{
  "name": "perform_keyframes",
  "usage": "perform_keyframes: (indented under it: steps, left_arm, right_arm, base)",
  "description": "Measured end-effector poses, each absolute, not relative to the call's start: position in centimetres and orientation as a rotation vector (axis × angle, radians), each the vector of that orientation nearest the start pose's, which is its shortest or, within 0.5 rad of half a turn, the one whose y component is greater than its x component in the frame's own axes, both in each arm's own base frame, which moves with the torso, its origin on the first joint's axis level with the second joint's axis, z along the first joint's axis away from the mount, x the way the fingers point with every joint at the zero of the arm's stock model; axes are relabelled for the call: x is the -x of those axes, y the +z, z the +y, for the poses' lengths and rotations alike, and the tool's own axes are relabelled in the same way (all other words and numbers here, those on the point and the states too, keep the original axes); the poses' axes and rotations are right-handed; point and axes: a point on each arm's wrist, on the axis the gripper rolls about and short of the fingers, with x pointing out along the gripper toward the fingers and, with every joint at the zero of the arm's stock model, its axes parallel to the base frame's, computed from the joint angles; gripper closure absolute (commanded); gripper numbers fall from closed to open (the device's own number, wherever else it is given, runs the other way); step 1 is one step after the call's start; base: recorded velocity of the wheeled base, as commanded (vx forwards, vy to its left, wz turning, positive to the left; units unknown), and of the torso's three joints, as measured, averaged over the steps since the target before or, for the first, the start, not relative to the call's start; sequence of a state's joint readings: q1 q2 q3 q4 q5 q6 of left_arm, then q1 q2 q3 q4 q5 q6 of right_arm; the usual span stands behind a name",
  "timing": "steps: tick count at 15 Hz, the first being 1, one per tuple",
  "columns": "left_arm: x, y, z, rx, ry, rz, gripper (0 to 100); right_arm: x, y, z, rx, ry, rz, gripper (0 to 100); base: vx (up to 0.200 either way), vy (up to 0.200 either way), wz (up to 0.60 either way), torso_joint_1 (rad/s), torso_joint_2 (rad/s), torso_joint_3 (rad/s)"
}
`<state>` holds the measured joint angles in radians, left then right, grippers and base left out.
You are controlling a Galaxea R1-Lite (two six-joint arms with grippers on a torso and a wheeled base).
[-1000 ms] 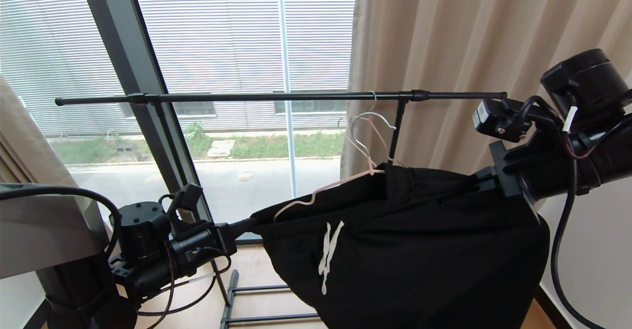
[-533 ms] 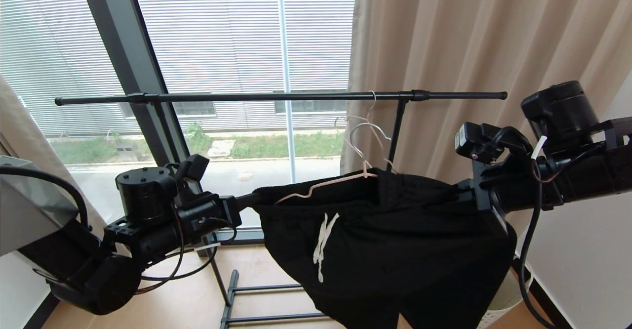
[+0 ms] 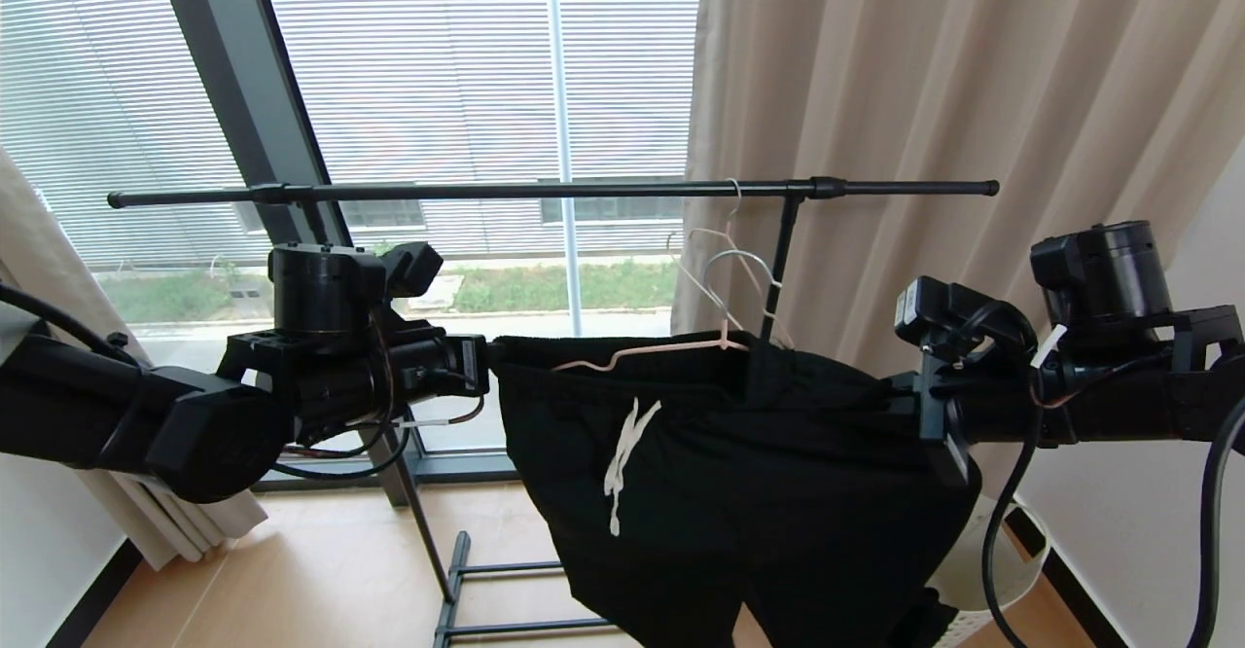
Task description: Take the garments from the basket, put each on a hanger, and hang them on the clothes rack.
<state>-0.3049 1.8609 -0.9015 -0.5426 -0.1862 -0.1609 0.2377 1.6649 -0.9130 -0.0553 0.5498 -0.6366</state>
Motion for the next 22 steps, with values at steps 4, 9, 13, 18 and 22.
perform_keyframes:
  steps: [4,9,13,18,22]
  left_arm:
    - [-31.5,16.4,-11.8,0.027,-0.460,0.543,100]
    - [-29.8,20.5,-14.1,-0.040,-0.479,0.596,100]
    - [-29.3,22.8,-15.5,-0.061,-0.495,0.586,100]
    - [-29.0,25.1,-17.0,-0.075,-0.530,0.575,100]
    - [-28.5,26.4,-18.7,-0.088,-0.570,0.561,100]
  right_arm:
    - [-27.6,16.6,7.8,0.429,0.934,0.457,100]
    - [-27.6,16.3,8.3,0.402,0.942,0.468,100]
    - [-27.6,16.3,9.4,0.369,0.955,0.411,100]
    - [-27.8,15.0,10.9,0.329,0.971,0.350,100]
    - [-27.7,13.9,11.9,0.291,0.994,0.386,100]
  base:
    - [0.000,0.000,0.00,0.000,0.00,0.000]
    - [0.000,0.000,0.00,0.000,0.00,0.000]
    - [0.000,0.000,0.00,0.000,0.00,0.000]
    - [0.000,0.000,0.00,0.000,0.00,0.000]
    - [0.000,0.000,0.00,0.000,0.00,0.000]
